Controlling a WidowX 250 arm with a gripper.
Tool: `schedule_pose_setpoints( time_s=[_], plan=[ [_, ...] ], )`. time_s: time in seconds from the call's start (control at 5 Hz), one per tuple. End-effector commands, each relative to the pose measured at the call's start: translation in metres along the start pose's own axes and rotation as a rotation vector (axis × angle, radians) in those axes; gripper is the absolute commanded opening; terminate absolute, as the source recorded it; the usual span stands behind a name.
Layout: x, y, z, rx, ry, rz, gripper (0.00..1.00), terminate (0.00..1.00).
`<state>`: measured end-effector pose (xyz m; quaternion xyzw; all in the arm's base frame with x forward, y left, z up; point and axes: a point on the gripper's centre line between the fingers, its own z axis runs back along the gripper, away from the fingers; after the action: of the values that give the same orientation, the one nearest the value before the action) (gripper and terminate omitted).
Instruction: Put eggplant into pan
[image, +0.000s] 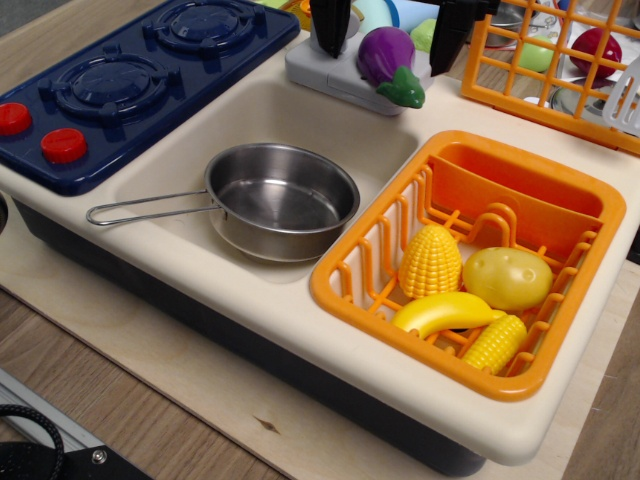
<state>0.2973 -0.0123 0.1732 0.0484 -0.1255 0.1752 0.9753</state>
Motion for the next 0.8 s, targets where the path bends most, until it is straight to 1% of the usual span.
schedule_pose_setpoints(
  time_s=[0.0, 0.2, 0.6],
  plan=[
    [0.000, 0.000, 0.000, 0.000, 0.000, 0.000, 1.00, 0.00],
    [0.005, -0.001, -0.006, -0.009, -0.035, -0.019, 1.00, 0.00],
    [0.018, -0.004, -0.023, -0.049, -0.065, -0.024, 1.00, 0.00]
  ],
)
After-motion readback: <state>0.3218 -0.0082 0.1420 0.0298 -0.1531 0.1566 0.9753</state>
